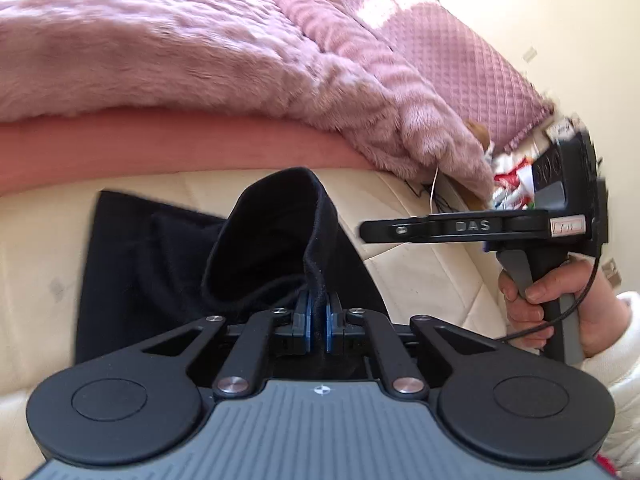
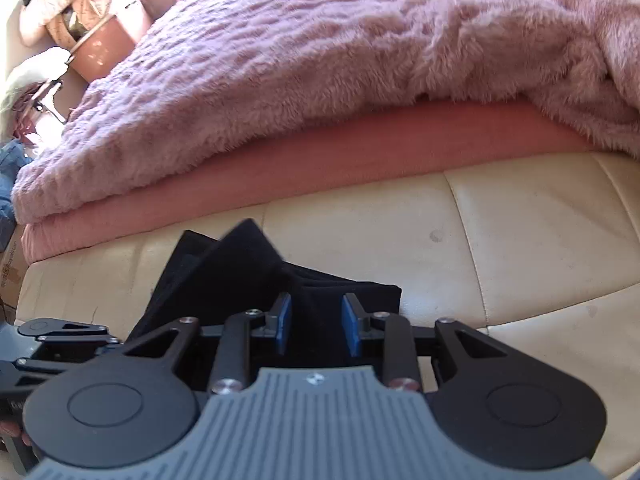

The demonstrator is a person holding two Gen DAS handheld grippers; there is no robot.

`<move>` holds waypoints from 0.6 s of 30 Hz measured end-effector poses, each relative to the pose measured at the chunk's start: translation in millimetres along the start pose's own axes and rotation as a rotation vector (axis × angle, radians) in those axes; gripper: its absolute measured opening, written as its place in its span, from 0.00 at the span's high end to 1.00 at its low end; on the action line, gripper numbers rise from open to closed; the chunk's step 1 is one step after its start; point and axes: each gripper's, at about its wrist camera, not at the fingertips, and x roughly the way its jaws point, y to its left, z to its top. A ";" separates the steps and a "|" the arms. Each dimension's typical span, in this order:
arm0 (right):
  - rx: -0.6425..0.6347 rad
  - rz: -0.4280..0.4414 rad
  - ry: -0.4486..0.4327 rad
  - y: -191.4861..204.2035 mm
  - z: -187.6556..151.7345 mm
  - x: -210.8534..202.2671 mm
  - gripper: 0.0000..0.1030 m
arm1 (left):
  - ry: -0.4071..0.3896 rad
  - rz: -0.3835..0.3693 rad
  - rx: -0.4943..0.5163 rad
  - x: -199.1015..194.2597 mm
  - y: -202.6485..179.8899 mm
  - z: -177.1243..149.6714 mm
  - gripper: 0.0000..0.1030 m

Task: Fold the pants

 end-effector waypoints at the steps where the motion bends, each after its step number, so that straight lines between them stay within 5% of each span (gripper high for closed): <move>1: -0.013 0.002 -0.009 1.8 -3.5 -6.7 0.75 | 0.002 0.009 -0.026 -9.0 5.1 -6.3 0.94; 6: -0.076 0.002 0.011 13.2 -32.8 -14.7 0.75 | 0.056 0.093 -0.200 -16.7 46.2 -40.0 0.94; 9: -0.078 0.002 0.065 15.9 -54.2 -1.6 0.75 | 0.060 0.112 -0.269 -18.3 61.2 -55.7 0.83; 12: -0.069 0.000 0.096 17.2 -66.1 8.1 0.75 | 0.059 0.135 -0.270 -23.5 64.0 -56.9 0.71; 15: -0.070 0.027 0.086 25.6 -66.6 7.6 0.75 | 0.051 0.149 -0.250 -33.4 64.1 -53.6 0.69; 18: -0.110 0.057 0.057 42.0 -57.0 4.7 0.75 | -0.015 0.084 -0.241 -39.4 62.8 -45.8 0.58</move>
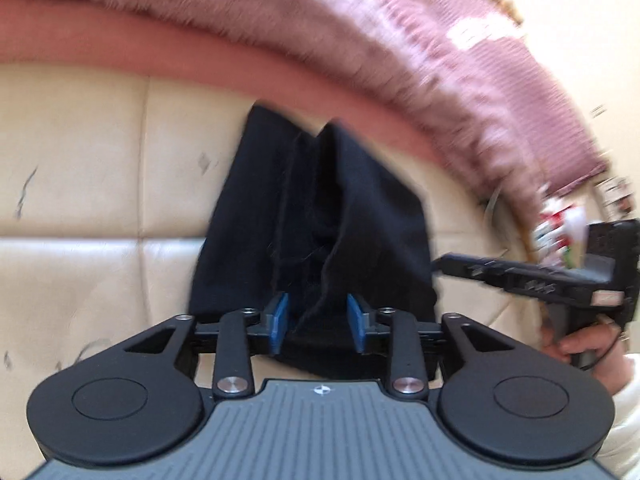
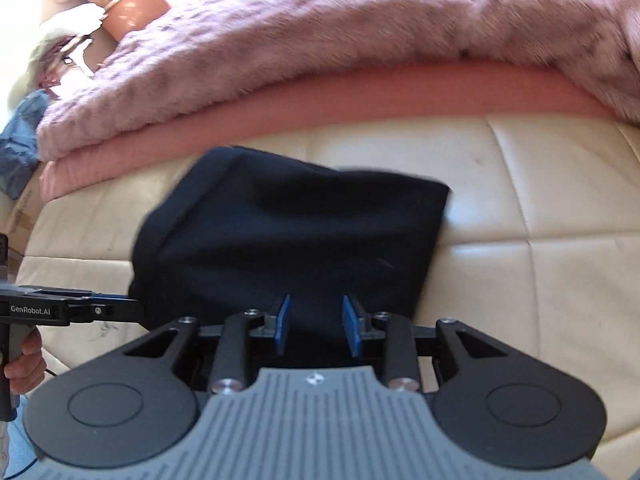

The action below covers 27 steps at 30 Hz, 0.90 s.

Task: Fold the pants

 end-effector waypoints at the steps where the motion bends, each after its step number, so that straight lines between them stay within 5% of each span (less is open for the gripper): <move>1: -0.013 0.008 -0.005 6.6 5.8 1.1 0.75 | -0.022 -0.011 -0.008 -1.5 -0.1 3.6 0.56; 5: -0.053 0.018 -0.014 28.9 30.5 5.0 0.75 | -0.075 -0.048 -0.014 7.6 -7.7 18.8 0.56; 12: -0.236 0.020 0.014 70.1 97.0 28.7 0.48 | -0.093 -0.093 0.057 21.7 -19.2 25.1 0.56; 16: -0.407 0.173 0.177 69.7 141.2 62.7 0.49 | -0.105 -0.109 0.060 10.7 -5.9 28.6 0.56; 22: -0.658 0.270 0.436 68.4 174.8 112.6 0.49 | -0.083 -0.140 0.033 9.7 19.5 43.2 0.56; 27: -0.634 0.357 0.588 60.0 183.5 153.1 0.47 | -0.092 -0.141 0.007 10.2 36.7 45.7 0.56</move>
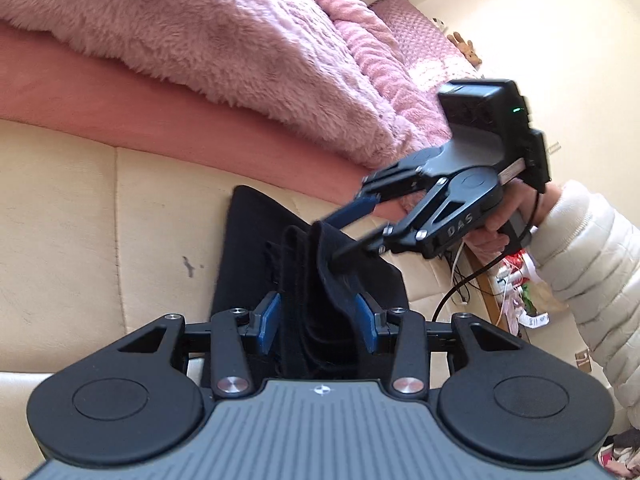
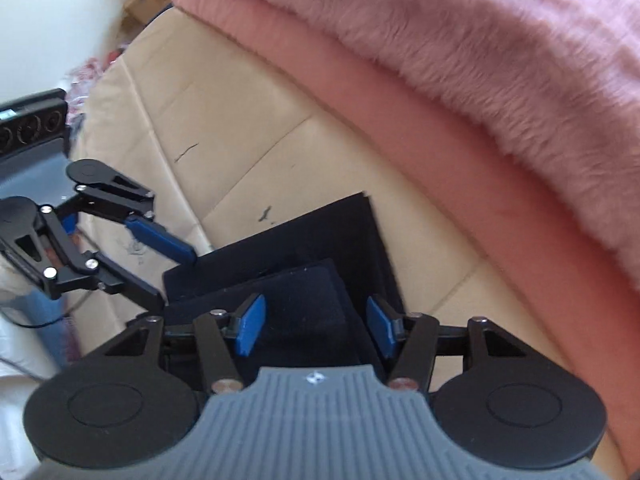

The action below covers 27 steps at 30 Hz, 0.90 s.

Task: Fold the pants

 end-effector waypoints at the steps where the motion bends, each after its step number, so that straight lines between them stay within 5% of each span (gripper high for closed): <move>1: -0.004 0.020 0.020 0.1 -2.1 5.8 0.49 | -0.004 0.002 -0.004 -1.5 2.7 -0.3 0.56; 12: -0.156 -0.049 -0.048 54.0 -35.4 -50.5 0.93 | -0.028 0.011 -0.036 -22.8 3.4 -0.7 0.56; 20: -0.278 -0.058 -0.136 134.3 -99.6 -112.3 0.96 | 0.031 0.024 -0.060 -20.3 -11.6 1.2 0.55; 27: -0.316 0.016 -0.110 173.1 -143.8 -119.7 0.96 | 0.241 0.091 -0.137 16.1 -21.3 2.2 0.50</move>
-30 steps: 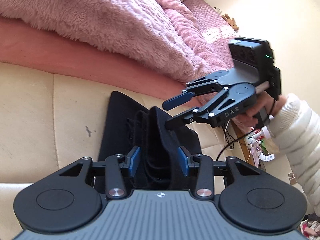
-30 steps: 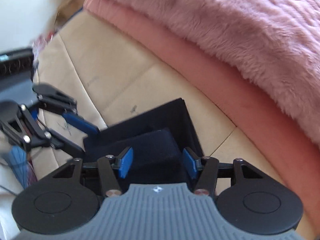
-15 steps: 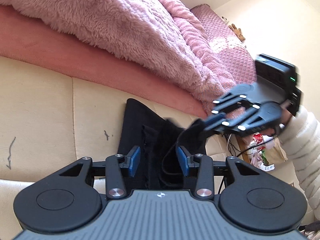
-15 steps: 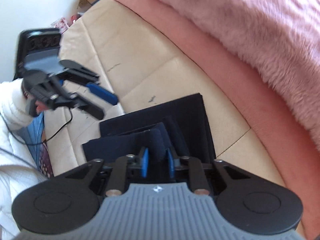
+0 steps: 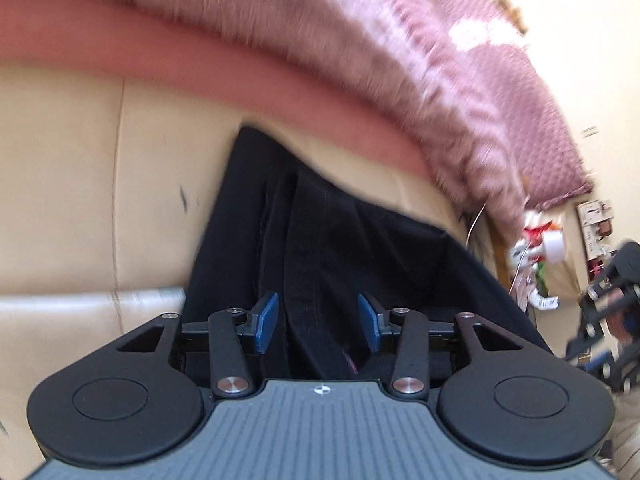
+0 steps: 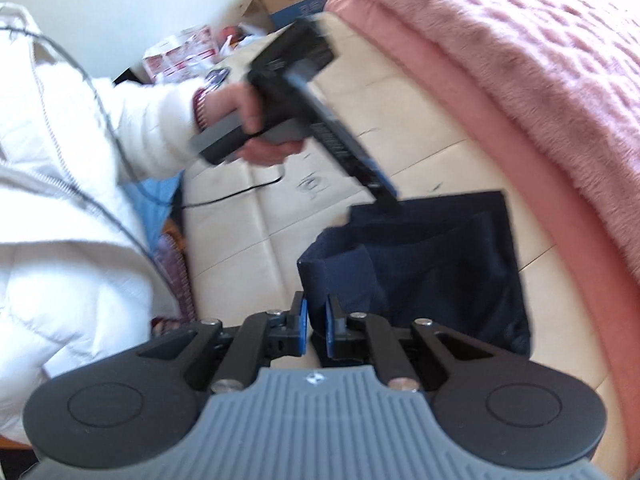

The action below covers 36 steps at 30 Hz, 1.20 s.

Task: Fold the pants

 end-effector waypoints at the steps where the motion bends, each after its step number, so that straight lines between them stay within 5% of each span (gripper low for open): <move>1: 0.003 -0.001 -0.004 3.9 -2.1 -0.4 0.96 | 0.033 0.012 -0.036 5.8 1.6 -1.1 0.50; 5: 0.022 -0.005 -0.038 4.5 -9.9 -0.4 0.96 | 0.120 0.034 -0.185 22.1 13.9 -9.9 0.49; 10: 0.016 -0.013 -0.059 1.8 -10.5 2.0 0.96 | 0.174 -0.011 -0.231 32.7 10.0 -13.9 0.50; 11: 0.016 -0.015 -0.063 0.5 -10.7 2.4 0.96 | 0.191 -0.003 -0.225 37.0 7.3 -13.7 0.51; 14: 0.014 -0.025 -0.076 -2.0 -10.1 3.3 0.96 | 0.216 0.067 -0.158 40.9 -1.8 -11.7 0.94; 20: 0.023 -0.114 -0.136 -19.3 3.3 4.5 0.96 | 0.206 0.132 0.012 19.6 -11.3 -4.5 0.94; 23: 0.054 -0.186 -0.180 -38.6 18.1 10.8 0.97 | 0.210 0.124 0.001 20.9 -1.0 -4.8 0.94; 29: 0.037 -0.315 -0.179 -74.4 45.4 58.6 0.97 | 0.130 0.041 -0.148 8.2 33.6 -11.0 0.94; 36: 0.127 -0.373 -0.173 -119.7 47.3 110.4 0.98 | -0.099 -0.006 -0.296 -27.9 64.3 -16.5 0.94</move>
